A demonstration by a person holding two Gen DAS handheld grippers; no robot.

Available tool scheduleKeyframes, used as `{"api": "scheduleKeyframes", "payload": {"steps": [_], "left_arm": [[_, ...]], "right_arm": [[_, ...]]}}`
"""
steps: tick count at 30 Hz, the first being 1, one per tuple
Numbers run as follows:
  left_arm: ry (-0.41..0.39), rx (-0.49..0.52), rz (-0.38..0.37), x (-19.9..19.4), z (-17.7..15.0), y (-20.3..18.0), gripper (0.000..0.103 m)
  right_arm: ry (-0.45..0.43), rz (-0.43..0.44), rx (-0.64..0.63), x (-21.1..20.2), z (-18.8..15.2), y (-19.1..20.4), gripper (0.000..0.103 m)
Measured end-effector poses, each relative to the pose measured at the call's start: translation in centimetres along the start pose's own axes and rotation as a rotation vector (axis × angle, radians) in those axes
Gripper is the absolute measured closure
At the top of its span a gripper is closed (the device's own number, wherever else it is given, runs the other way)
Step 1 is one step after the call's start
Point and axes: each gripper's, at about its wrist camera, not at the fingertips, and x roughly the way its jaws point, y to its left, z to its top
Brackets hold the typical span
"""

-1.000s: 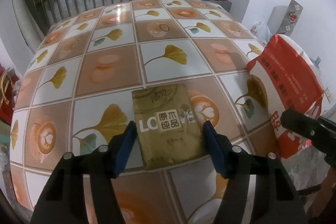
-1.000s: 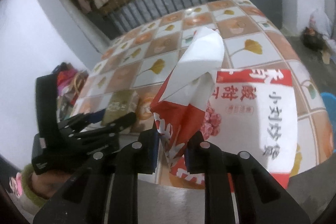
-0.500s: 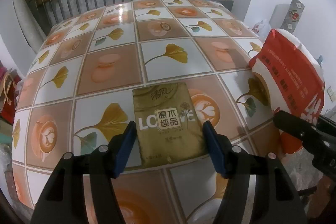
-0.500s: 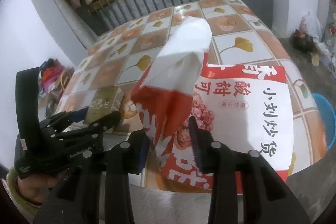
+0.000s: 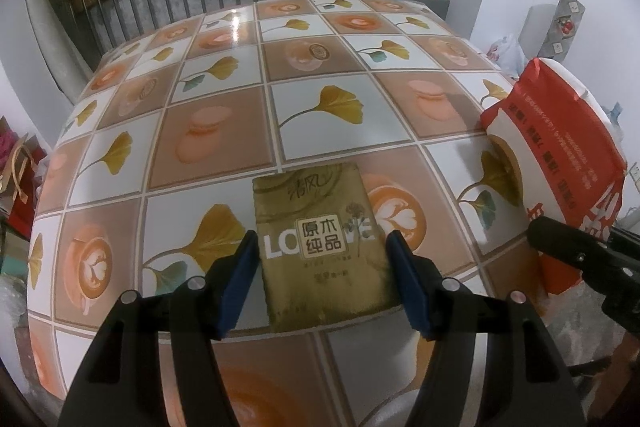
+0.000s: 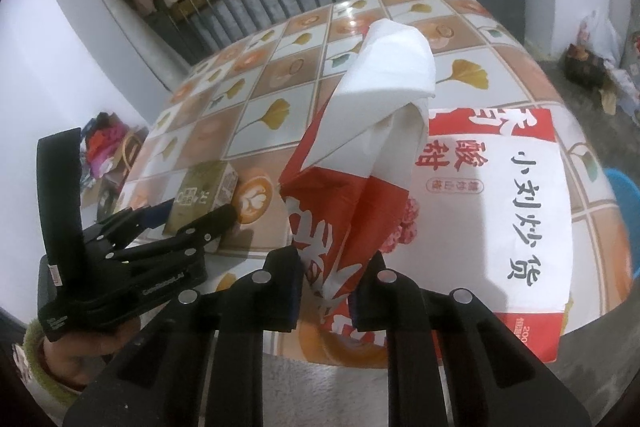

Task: Collect trash
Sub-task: 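Lift the red-white bag and gold tissue pack off the bed with both grippers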

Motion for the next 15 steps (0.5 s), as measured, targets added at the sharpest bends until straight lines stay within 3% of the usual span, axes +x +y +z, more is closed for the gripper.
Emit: {"api": "scheduleKeyframes", "payload": {"steps": [13,15], "left_arm": [[-0.013,-0.013,0.011,0.08,0.13,0.05,0.039],[-0.018,-0.017,0.011,0.02,0.14,0.13,0.043]], "right_arm": [[-0.003,0.003,-0.001,-0.03,0.05,0.12,0.088],[-0.003,0.004,-0.001,-0.03,0.07,0.08,0.088]]}}
